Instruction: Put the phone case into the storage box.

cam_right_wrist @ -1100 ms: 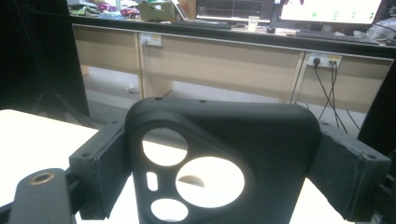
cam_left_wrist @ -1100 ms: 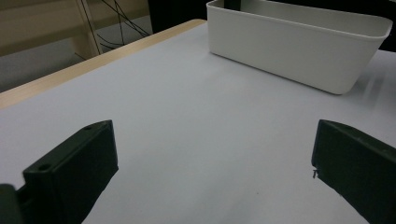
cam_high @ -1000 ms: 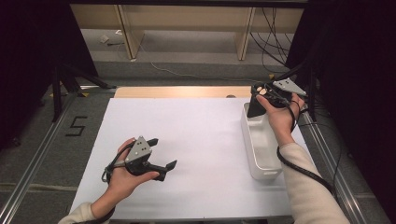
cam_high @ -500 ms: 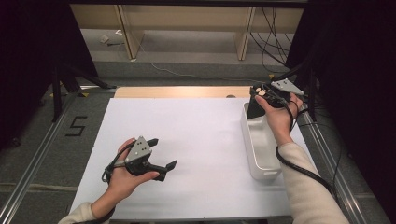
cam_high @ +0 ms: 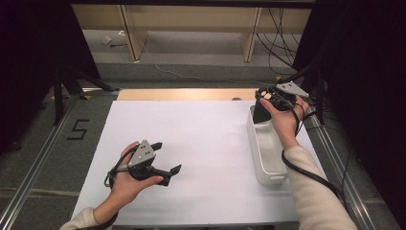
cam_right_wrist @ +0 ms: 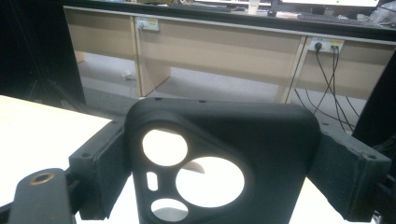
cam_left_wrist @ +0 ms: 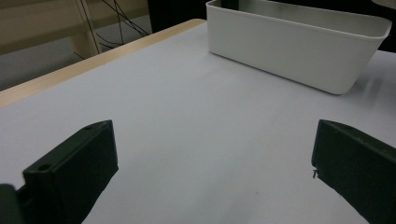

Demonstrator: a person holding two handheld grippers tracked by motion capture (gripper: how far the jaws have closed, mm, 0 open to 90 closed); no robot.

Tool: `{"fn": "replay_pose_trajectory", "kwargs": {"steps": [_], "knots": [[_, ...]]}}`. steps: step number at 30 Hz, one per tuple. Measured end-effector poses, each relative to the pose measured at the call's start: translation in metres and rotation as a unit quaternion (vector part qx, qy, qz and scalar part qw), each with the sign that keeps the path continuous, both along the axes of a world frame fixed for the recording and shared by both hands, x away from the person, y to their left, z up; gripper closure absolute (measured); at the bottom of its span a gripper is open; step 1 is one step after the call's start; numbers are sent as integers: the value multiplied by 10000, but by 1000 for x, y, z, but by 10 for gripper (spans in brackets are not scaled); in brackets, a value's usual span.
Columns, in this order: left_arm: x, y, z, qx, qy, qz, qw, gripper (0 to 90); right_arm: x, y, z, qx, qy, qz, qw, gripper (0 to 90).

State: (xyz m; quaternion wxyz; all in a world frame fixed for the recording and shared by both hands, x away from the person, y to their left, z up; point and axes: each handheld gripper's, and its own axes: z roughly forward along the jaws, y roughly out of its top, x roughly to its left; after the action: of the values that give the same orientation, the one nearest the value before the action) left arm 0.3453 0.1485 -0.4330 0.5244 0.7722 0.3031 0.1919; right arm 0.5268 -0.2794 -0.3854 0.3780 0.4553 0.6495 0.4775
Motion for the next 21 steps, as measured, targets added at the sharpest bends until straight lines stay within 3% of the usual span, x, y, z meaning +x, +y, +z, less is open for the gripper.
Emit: {"fn": "replay_pose_trajectory", "kwargs": {"steps": [21], "knots": [[0, 0, 0, -4, 3, 0, 10000, 0, 4, 1, -6, -26, 187, -22, 9998, 151]]}}
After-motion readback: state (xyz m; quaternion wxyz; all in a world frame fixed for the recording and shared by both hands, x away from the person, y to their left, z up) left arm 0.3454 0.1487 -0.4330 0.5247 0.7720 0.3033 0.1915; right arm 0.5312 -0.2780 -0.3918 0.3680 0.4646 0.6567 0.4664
